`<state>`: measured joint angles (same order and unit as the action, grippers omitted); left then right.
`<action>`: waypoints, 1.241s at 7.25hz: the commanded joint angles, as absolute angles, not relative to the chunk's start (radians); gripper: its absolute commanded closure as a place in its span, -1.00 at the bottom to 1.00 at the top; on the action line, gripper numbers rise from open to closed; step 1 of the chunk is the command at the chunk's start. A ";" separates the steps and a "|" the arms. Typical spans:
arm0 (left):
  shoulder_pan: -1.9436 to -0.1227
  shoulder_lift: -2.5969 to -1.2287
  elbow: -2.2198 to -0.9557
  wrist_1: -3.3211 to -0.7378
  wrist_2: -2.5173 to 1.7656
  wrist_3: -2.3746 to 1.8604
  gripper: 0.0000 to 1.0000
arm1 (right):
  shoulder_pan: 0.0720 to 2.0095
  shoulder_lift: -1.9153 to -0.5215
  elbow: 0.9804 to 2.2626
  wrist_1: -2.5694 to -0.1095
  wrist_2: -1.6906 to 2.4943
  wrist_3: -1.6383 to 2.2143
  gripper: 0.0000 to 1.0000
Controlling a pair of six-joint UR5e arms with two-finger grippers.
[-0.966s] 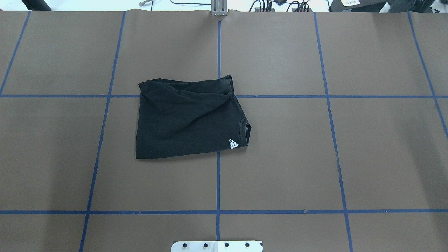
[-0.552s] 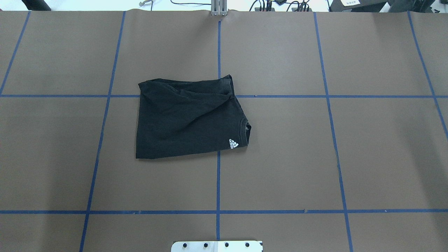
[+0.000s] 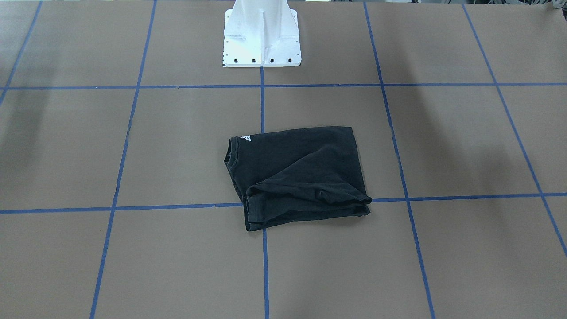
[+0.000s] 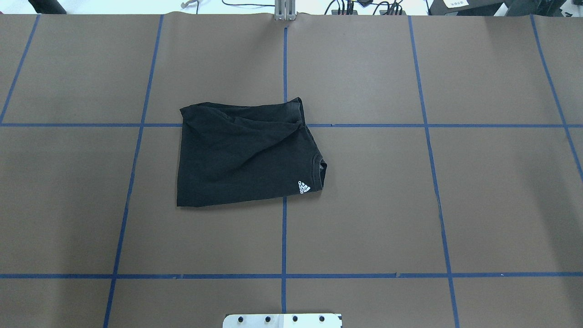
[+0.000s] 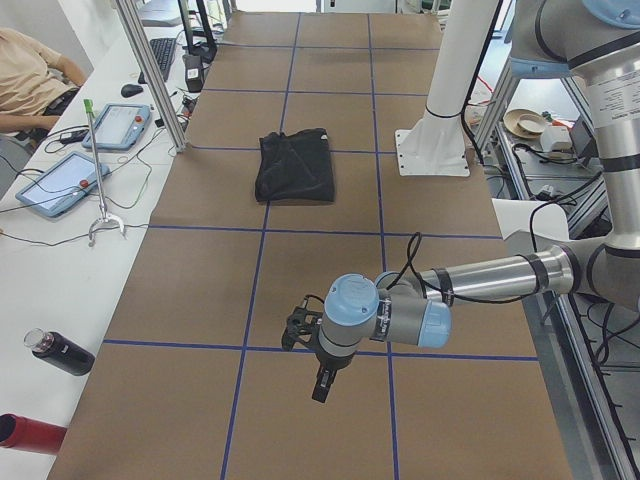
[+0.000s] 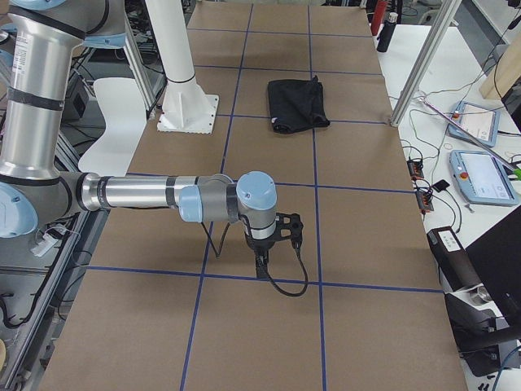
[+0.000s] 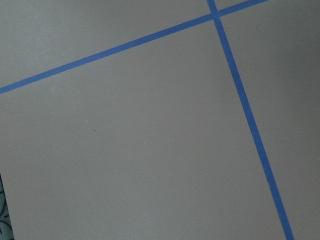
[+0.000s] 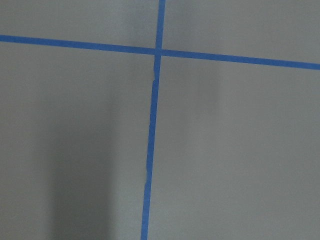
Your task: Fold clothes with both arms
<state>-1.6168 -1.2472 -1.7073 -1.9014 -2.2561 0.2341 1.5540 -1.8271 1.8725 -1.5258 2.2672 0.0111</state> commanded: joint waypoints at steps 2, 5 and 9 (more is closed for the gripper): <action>-1.617 -1.247 -1.712 -1.902 -2.256 0.241 -1.00 | 1.554 -1.845 1.874 -1.526 2.272 0.009 -1.00; -1.617 -1.246 -1.713 -1.902 -2.256 0.241 -1.00 | 1.554 -1.848 1.875 -1.526 2.273 0.009 -1.00; -1.617 -1.246 -1.713 -1.902 -2.256 0.244 -1.00 | 1.552 -1.853 1.876 -1.525 2.275 0.009 -1.00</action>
<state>-1.6168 -1.2456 -1.7134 -1.9021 -2.2565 0.2433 1.5534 -1.8524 1.8755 -1.5248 2.2748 0.0092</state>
